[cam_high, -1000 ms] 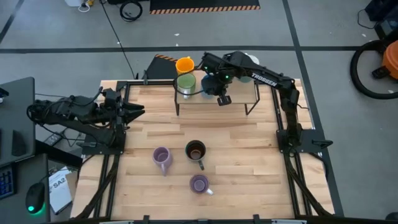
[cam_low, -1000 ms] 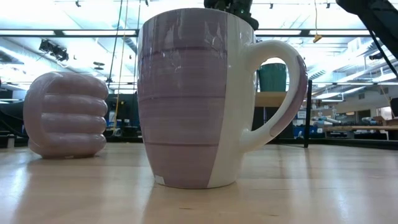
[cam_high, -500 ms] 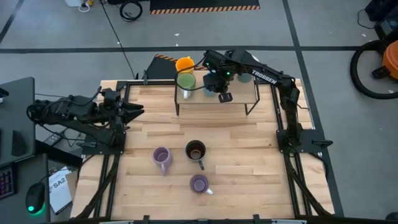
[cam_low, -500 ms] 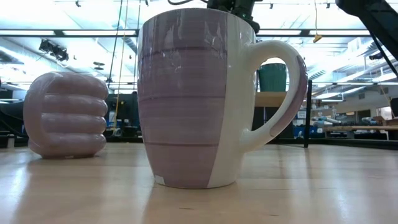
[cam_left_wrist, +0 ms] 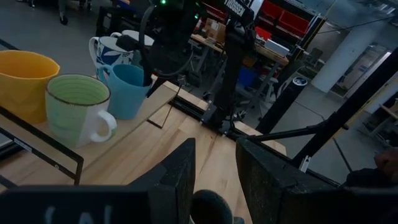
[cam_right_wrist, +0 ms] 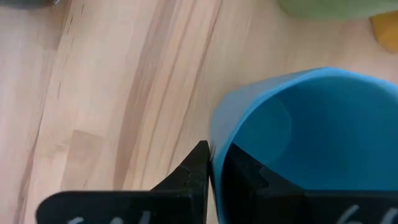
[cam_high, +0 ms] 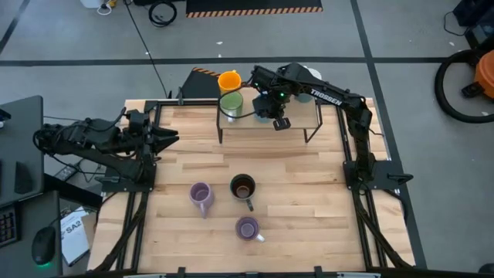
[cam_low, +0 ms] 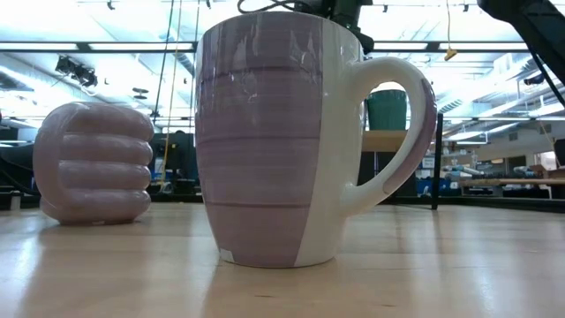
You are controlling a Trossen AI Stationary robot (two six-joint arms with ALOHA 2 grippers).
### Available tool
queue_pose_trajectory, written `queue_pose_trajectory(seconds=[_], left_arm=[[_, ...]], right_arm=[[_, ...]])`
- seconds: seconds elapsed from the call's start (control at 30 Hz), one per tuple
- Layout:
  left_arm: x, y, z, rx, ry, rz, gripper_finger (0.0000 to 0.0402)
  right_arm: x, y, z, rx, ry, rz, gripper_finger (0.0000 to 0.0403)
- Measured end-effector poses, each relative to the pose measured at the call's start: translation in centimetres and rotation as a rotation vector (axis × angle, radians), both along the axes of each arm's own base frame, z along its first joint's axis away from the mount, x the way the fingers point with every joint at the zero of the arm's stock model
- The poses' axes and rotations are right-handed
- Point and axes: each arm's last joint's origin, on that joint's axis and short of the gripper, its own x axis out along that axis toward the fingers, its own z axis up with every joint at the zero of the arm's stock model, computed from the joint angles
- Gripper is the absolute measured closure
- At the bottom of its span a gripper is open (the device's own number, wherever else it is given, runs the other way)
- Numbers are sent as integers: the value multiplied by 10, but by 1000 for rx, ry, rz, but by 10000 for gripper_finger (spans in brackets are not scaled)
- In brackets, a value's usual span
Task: Place coffee mugs
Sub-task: Put the light blue mug on the shelf
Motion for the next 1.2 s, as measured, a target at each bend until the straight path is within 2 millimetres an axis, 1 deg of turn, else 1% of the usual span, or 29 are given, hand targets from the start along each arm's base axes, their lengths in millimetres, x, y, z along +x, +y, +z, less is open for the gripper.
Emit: queue_pose_trajectory(seconds=[0.17, 0.33, 0.5, 0.63, 0.83, 1.03, 1.2], left_arm=[[0, -1, 0, -4, 1, -26, 281], [0, -1, 0, -2, 2, -31, 281], [0, -1, 0, -2, 4, -31, 281], [0, -1, -1, -1, 7, -32, 281], [0, -1, -1, -1, 9, -34, 281], [0, -1, -1, 12, 14, -45, 281], [0, -1, -1, 12, 14, -49, 281]], right_arm=[[3, 3, 0, -17, -13, 3, 343], [5, 1, 1, -32, -28, -22, 308], [5, -1, 0, -94, -4, -41, 271], [5, 0, 2, -136, 13, -50, 250], [7, 5, 11, -196, -6, -52, 245], [8, 1, 12, -266, -14, -98, 245], [11, -1, 14, -289, -45, -73, 245]])
